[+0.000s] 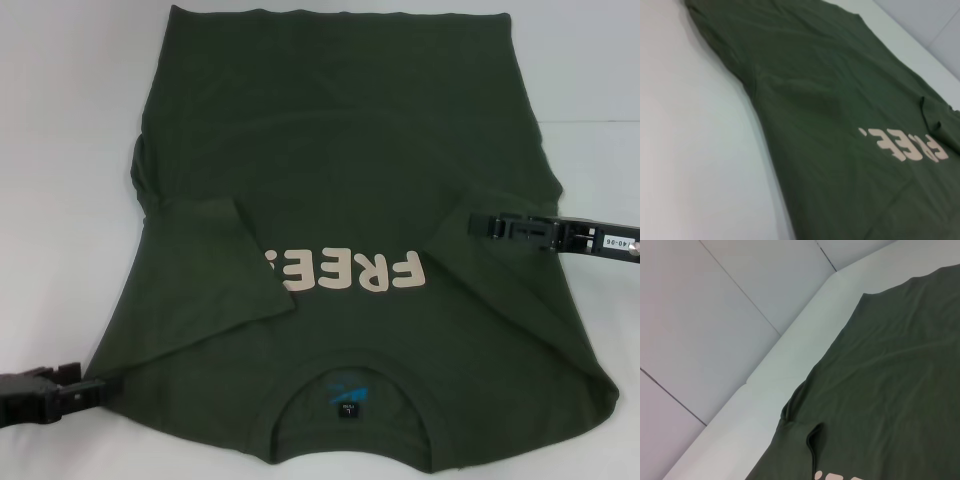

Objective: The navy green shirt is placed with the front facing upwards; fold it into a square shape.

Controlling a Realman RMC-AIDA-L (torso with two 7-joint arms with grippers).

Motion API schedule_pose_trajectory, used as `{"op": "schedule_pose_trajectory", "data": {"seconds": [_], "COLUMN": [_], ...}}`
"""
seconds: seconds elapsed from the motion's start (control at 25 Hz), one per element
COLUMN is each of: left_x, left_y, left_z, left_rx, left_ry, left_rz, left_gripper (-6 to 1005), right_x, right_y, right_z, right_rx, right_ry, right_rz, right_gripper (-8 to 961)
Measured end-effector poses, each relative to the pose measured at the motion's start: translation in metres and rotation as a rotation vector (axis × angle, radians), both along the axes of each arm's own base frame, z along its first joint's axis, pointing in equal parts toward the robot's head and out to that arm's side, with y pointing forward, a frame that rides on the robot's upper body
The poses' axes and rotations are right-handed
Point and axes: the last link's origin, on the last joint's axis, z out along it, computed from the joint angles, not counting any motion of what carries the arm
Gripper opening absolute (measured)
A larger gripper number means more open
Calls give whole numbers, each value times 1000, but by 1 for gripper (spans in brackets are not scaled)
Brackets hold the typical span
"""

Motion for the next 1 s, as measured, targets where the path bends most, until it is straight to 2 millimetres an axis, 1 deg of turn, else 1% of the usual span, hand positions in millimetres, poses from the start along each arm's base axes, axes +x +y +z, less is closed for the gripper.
{"op": "schedule_pose_trajectory", "data": {"seconds": [0.16, 0.4, 0.72, 1.0], "left_x": [-2, 1, 10, 13], "left_y": [-3, -3, 6, 10], "left_z": [-2, -5, -10, -10], "left_rx": [-25, -48, -76, -78], "left_ry": [8, -2, 1, 1], "left_rz": [14, 1, -35, -48], "left_gripper": [845, 845, 845, 845], "right_x": [0, -1, 1, 3], "right_y": [0, -1, -5, -6], "right_z": [0, -1, 0, 0], "right_rx": [-2, -7, -10, -9], "right_ry": [2, 6, 18, 25], "right_rz": [1, 4, -2, -9], "right_gripper": [926, 925, 924, 923]}}
